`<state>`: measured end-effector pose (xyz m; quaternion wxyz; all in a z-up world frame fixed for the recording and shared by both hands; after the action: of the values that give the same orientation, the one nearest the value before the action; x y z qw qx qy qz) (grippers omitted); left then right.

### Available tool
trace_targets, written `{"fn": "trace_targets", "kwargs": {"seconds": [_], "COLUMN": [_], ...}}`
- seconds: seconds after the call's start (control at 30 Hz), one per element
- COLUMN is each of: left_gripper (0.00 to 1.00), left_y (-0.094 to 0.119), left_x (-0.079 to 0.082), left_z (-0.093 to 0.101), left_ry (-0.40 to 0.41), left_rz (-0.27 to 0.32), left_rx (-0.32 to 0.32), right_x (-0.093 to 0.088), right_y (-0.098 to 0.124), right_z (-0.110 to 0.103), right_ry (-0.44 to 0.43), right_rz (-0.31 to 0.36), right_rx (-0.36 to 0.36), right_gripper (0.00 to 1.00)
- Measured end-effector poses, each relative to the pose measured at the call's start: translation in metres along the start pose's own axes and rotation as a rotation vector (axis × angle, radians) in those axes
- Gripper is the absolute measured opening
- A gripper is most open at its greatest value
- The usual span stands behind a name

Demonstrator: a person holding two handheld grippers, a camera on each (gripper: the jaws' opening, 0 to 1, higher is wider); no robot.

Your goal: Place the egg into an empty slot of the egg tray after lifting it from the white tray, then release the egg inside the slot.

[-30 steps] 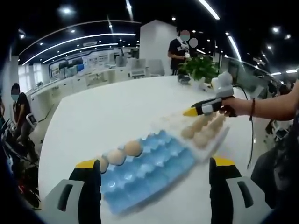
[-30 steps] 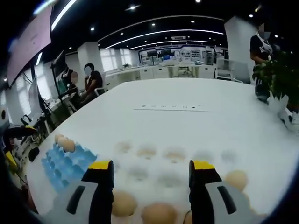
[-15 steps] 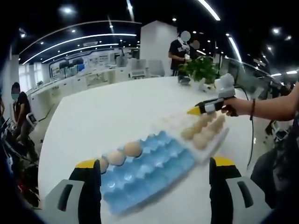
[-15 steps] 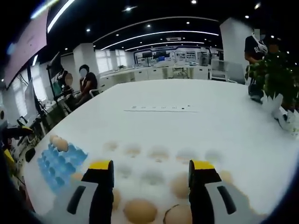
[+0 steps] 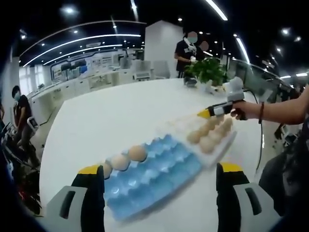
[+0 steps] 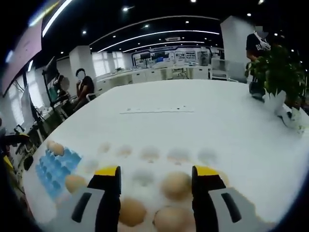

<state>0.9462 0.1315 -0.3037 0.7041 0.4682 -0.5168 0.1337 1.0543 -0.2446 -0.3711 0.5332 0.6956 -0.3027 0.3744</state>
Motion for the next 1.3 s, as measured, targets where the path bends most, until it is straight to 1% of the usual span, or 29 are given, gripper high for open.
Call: {"fn": "trace_targets", "kwargs": {"seconds": [0.17, 0.4, 0.47, 0.6, 0.7, 0.8, 0.93, 1.07, 1.2, 1.3], "left_gripper": [0.98, 0.98, 0.98, 0.98, 0.98, 0.98, 0.98, 0.98, 0.98, 0.98], "left_y": [0.0, 0.001, 0.001, 0.002, 0.002, 0.003, 0.004, 0.005, 0.006, 0.007], "left_x": [0.001, 0.0, 0.0, 0.0, -0.001, -0.001, -0.002, -0.003, -0.004, -0.005], "left_z": [0.001, 0.0, 0.0, -0.001, -0.002, -0.003, -0.005, -0.006, -0.008, -0.008], "left_ry": [-0.002, -0.001, 0.002, 0.006, 0.006, 0.01, 0.012, 0.015, 0.018, 0.021], "left_rz": [0.005, 0.003, 0.003, 0.008, 0.004, 0.007, 0.005, 0.006, 0.005, 0.003], "left_rx": [-0.004, -0.001, 0.0, 0.002, 0.005, 0.008, 0.012, 0.016, 0.021, 0.024], "right_x": [-0.001, -0.003, -0.006, -0.008, -0.008, -0.008, -0.01, -0.01, -0.01, -0.009], "right_y": [0.001, 0.001, 0.0, -0.002, -0.003, -0.005, -0.008, -0.009, -0.008, -0.008], "right_z": [0.005, 0.01, 0.009, 0.009, 0.011, 0.011, 0.008, 0.01, 0.009, 0.01], "right_ry": [0.01, -0.001, 0.005, 0.016, 0.026, 0.028, 0.103, 0.075, 0.087, 0.068], "right_rz": [-0.002, -0.004, -0.015, -0.014, -0.018, -0.022, -0.036, -0.033, -0.032, -0.031], "right_rx": [-0.017, -0.048, -0.054, -0.069, -0.099, -0.107, -0.133, -0.143, -0.145, -0.142], "right_gripper": [0.52, 0.38, 0.36, 0.36, 0.3, 0.29, 0.28, 0.28, 0.27, 0.27]}}
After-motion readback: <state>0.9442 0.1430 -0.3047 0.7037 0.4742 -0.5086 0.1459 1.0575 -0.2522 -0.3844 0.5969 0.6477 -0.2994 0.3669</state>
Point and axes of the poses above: the point that each gripper's makers call its tool centre point, and the gripper's own axes: y roughly backward along the fingers, z roughly to its right, x roughly out of its top, the point moved 9 cm from there along y, roughly backward along the fingers, and after that the axes turned 2 degrees about -y, right-handed, at the moved point
